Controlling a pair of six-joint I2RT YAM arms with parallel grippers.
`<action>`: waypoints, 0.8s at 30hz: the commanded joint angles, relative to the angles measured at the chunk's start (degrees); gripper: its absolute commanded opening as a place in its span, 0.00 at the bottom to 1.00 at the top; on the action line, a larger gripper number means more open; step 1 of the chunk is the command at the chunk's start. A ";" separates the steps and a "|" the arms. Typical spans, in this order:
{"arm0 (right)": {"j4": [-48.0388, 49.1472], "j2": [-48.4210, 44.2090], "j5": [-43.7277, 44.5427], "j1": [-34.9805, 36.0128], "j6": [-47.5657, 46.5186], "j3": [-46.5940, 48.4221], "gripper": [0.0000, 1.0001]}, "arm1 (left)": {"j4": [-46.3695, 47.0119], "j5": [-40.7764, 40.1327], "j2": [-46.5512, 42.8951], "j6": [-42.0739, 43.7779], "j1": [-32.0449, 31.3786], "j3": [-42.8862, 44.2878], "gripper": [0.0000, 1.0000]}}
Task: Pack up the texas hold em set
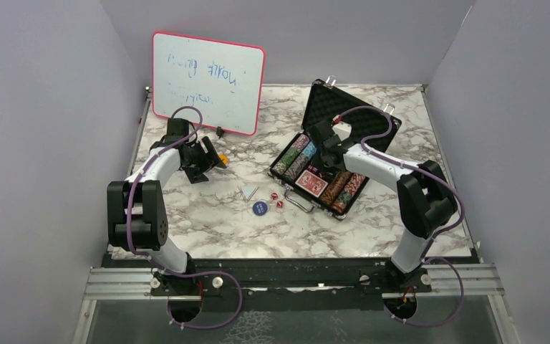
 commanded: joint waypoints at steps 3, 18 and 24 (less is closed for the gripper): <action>8.92 -2.93 -9.81 -1.84 -11.98 -4.11 0.42 | 0.51 1.59 0.54 0.64 -0.12 1.67 0.75; 9.90 -0.17 -19.25 -3.69 -22.20 -3.66 0.50 | 0.89 1.50 0.48 1.29 -0.12 0.99 0.72; 9.38 1.81 -22.68 -4.33 -23.35 -3.59 0.51 | 0.86 1.65 0.28 1.44 -0.12 1.04 0.71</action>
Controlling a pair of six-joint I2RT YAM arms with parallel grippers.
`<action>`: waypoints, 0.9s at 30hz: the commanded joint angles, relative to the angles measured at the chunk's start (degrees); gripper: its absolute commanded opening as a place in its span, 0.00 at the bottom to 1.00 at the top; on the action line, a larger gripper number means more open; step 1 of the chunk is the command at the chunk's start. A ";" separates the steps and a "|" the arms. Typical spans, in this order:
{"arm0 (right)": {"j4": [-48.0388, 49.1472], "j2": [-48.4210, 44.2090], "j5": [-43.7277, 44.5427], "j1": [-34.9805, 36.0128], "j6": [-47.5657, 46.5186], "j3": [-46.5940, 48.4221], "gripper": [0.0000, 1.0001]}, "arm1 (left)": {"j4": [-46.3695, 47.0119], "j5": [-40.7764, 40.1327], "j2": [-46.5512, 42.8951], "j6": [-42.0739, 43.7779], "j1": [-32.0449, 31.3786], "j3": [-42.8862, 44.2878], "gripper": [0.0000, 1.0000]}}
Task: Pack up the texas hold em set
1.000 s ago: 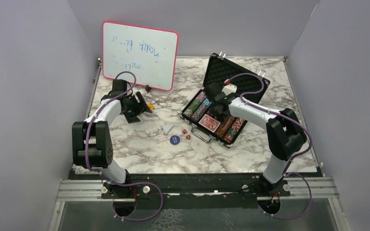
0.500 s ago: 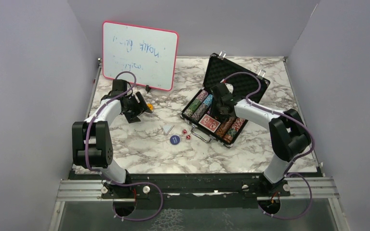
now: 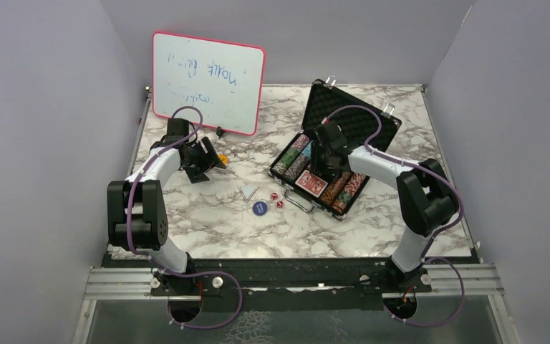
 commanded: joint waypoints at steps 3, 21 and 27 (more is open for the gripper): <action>0.02 2.05 -5.69 -1.21 -2.33 0.77 0.52 | 0.82 1.59 0.19 0.95 -0.14 1.08 0.71; -4.33 0.26 -2.40 -1.86 -7.81 6.78 0.62 | 0.90 1.90 0.40 0.99 -0.17 1.43 0.71; -3.29 1.83 -6.40 -1.87 -8.63 5.68 0.62 | 0.93 1.82 0.43 1.13 -0.14 1.24 0.71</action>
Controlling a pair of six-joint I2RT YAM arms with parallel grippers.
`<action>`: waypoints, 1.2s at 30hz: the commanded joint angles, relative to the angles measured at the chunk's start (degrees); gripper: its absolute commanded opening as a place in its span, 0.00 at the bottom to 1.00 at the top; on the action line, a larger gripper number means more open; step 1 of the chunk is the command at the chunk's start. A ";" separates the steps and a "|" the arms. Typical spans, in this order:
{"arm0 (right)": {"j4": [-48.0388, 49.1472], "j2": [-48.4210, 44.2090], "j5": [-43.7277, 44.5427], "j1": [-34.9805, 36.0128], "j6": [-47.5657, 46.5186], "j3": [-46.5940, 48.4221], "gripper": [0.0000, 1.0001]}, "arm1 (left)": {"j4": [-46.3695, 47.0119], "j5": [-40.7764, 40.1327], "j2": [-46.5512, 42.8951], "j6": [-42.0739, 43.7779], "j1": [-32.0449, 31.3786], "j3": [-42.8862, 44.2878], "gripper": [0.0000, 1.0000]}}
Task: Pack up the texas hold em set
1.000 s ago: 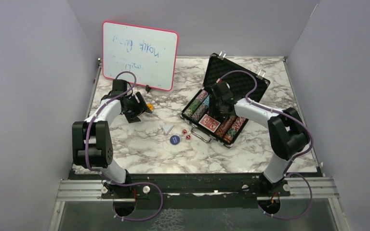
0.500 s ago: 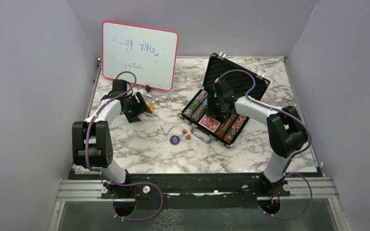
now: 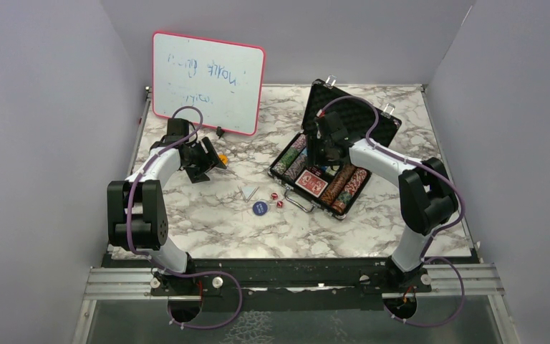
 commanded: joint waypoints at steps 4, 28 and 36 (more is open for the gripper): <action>0.04 1.65 -5.70 -0.37 -2.88 -0.50 0.61 | 0.94 1.08 0.54 0.90 -0.12 1.19 0.71; -1.97 5.60 -4.75 -0.39 -2.15 -0.28 0.65 | 0.99 0.80 0.17 1.04 -0.18 0.98 0.71; -2.85 1.29 -2.51 -0.36 -1.48 2.09 0.68 | 0.93 0.67 -0.15 1.25 -0.17 0.97 0.71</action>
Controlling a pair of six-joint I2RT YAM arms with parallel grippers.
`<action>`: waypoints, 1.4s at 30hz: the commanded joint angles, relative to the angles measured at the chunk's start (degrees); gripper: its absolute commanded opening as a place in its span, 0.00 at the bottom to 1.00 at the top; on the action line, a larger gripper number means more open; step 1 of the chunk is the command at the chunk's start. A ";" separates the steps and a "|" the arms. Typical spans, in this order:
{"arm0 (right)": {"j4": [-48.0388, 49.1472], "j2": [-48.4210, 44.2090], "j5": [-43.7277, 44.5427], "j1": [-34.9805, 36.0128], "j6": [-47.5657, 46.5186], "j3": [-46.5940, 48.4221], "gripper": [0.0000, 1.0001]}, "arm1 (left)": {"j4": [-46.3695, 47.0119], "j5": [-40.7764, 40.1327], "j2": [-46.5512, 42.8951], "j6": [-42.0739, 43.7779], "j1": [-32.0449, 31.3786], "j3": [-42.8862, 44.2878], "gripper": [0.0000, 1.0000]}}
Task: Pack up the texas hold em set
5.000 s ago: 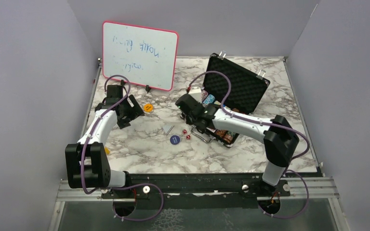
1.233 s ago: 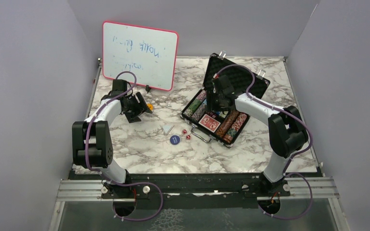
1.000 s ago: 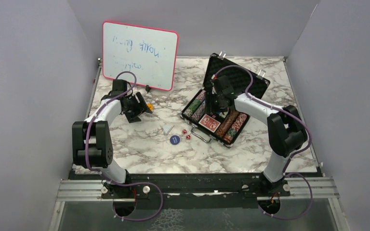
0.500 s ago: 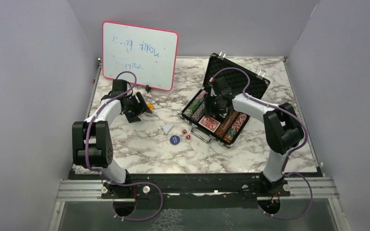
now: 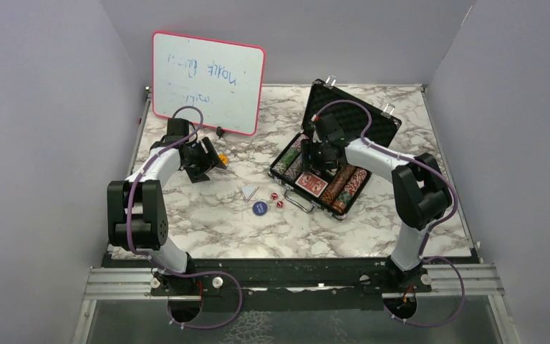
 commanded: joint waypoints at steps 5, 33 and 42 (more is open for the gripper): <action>-2.72 -5.25 5.17 -0.43 1.52 1.36 0.66 | 0.93 0.66 -0.23 0.84 -0.15 0.90 0.71; -2.10 -0.90 -1.54 -0.39 -5.07 -0.81 0.45 | 1.07 0.81 -0.41 0.74 -0.12 0.94 0.71; -2.92 1.48 -1.35 -0.40 -4.65 -0.89 0.48 | 1.07 0.83 -0.40 0.87 -0.12 0.87 0.71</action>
